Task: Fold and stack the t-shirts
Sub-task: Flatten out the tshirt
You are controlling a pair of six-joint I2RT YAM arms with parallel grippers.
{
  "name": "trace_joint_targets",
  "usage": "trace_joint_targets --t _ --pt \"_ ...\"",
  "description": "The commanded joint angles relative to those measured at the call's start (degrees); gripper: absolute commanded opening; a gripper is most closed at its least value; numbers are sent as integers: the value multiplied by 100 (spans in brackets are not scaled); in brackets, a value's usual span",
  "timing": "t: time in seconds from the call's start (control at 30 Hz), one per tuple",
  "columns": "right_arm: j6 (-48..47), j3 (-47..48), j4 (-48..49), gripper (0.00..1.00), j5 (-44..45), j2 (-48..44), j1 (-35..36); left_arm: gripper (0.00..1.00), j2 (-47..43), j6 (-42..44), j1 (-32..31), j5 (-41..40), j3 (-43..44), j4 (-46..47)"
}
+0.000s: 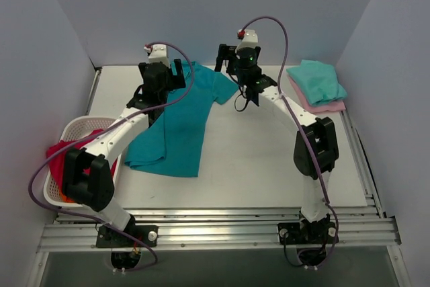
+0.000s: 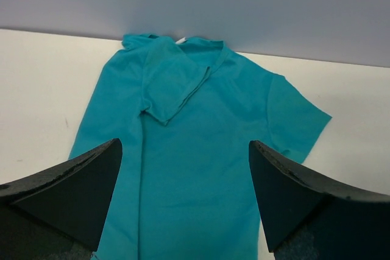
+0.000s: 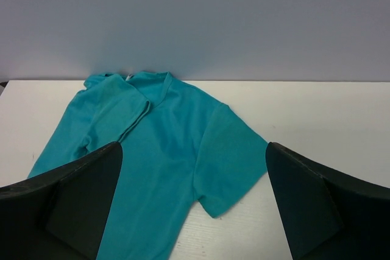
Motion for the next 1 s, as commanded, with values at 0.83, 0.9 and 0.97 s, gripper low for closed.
trace_joint_targets --t 0.83,0.9,0.97 --pt "1321 1626 -781 98 -532 2869 -1019 95 670 -819 628 1200 105 -120" --pt "1382 1748 -737 98 -593 3000 -1010 95 687 -819 628 1191 79 -102" --pt "1426 1845 -737 97 -699 3097 -993 94 705 -810 628 1183 61 -67"
